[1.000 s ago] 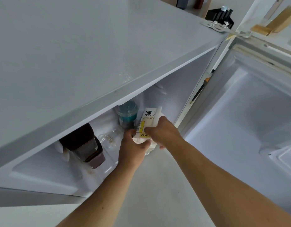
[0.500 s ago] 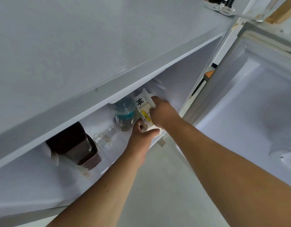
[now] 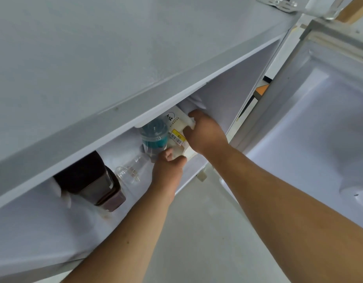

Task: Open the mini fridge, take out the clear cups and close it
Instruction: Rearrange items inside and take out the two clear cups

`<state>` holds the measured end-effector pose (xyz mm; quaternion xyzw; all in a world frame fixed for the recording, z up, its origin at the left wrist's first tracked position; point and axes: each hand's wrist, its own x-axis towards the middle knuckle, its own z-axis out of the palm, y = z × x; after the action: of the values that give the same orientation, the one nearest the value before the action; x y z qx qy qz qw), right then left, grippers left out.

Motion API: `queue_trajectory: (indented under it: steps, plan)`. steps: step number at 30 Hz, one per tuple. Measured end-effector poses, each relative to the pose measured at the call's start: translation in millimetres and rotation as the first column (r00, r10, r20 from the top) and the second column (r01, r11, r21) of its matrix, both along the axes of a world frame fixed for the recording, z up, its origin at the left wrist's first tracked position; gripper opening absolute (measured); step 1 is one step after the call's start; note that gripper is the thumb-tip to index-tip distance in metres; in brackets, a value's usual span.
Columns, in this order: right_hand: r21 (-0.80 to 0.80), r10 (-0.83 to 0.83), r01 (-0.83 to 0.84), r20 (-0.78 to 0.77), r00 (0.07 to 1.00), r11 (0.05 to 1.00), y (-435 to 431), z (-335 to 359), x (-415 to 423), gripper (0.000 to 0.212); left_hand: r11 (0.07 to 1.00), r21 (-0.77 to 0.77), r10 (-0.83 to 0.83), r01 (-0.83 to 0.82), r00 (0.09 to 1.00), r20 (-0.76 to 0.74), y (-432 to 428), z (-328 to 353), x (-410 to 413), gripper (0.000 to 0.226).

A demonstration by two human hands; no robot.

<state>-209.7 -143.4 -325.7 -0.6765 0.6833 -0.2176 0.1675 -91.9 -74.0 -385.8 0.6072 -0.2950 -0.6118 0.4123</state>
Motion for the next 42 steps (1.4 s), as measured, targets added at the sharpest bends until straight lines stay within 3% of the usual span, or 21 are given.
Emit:
queue_trajectory:
  steps: [2, 5, 10, 13, 16, 21, 28, 31, 38, 42]
  plan:
    - [-0.15, -0.042, 0.028, -0.088, 0.995, 0.988, 11.0, 7.2, 0.4, 0.038, 0.991, 0.035, 0.132, -0.131, 0.991, -0.028, 11.3, 4.1, 12.3, 0.021]
    - [-0.272, -0.033, 0.023, -0.03, 0.999, 0.962, 18.8, 21.1, 12.0, 0.031, 0.925, 0.004, 0.38, -0.38, 0.925, 0.002, 20.7, 16.0, 25.9, 0.021]
    - [0.097, -0.095, 0.059, 0.416, 0.905, 0.994, 5.2, 30.3, 34.3, 0.028, 0.798, -0.163, 0.575, -0.58, 0.814, -0.085, 9.1, 44.5, 33.7, 0.02]
    - [0.236, -0.161, 0.043, 0.513, 0.843, 0.971, -0.6, 29.1, 41.6, 0.029, 0.795, -0.156, 0.58, -0.587, 0.81, -0.088, -4.8, 51.3, 37.7, 0.033]
    - [0.301, -0.217, 0.053, 0.545, 0.81, 0.952, -6.9, 25.0, 46.8, 0.022, 0.801, -0.169, 0.572, -0.574, 0.817, -0.067, -14.2, 52.5, 38.2, 0.021]
    - [0.284, -0.21, 0.067, 0.511, 0.834, 0.957, -1.9, 19.3, 44.6, 0.018, 0.804, -0.167, 0.57, -0.571, 0.82, -0.055, -13.6, 51.4, 40.1, 0.021]
    - [0.35, -0.342, 0.113, 0.709, 0.617, 0.93, 51.8, 1.9, 17.3, 0.004, 0.843, -0.232, 0.484, -0.486, 0.872, -0.07, 35.6, 42.3, 30.9, 0.019]
    - [0.406, -0.401, 0.125, 0.72, 0.567, 0.905, 77.8, -18.6, 9.4, 0.003, 0.869, -0.196, 0.455, -0.455, 0.889, -0.049, 53.5, 22.8, 28.4, 0.017]
    - [0.51, -0.515, 0.209, 0.589, 0.623, 0.835, 93.1, -70.0, 12.0, 0.002, 0.915, -0.059, 0.403, -0.399, 0.91, 0.097, 60.4, -38.4, 32.1, 0.019]
    - [0.517, -0.502, 0.22, 0.505, 0.703, 0.827, 83.8, -86.1, 15.9, 0.007, 0.926, -0.035, 0.377, -0.377, 0.911, 0.164, 49.4, -60.7, 34.0, 0.016]
